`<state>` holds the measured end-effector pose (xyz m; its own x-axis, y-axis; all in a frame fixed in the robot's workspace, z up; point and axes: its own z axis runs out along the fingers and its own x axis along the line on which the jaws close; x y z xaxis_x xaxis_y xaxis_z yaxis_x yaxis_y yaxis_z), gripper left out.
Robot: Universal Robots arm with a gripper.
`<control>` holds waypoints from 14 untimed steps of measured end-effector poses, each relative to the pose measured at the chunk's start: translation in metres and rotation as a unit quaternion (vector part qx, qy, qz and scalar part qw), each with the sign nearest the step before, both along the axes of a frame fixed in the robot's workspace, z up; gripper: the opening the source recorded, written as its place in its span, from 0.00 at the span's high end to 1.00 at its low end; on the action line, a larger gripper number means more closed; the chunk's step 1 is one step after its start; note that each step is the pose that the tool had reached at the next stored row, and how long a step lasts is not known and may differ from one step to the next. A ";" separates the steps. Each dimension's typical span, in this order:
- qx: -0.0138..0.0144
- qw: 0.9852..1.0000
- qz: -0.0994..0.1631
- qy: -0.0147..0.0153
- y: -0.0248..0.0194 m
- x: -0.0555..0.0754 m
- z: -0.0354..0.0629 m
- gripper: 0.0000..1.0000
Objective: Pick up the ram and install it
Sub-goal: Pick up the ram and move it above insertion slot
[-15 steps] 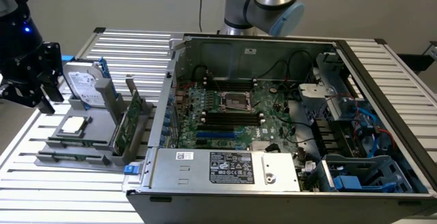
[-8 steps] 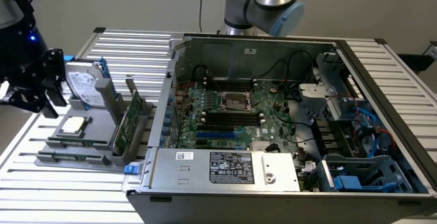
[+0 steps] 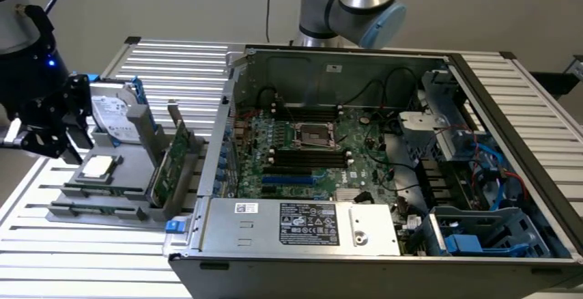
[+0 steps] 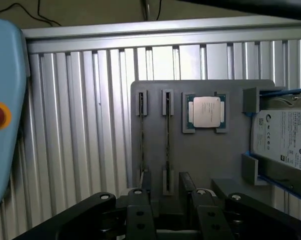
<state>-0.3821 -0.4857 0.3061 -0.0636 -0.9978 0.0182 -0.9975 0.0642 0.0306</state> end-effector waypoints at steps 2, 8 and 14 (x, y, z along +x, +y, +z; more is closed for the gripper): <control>0.000 1.000 0.000 0.000 0.0000 0.000 -0.0036 0.64; 0.000 1.000 0.001 0.000 -0.0001 0.000 -0.0145 0.64; 0.000 1.000 0.001 0.000 -0.0003 0.000 -0.0255 0.64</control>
<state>-0.3826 -0.4860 0.2806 -0.0616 -0.9979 0.0183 -0.9976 0.0621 0.0306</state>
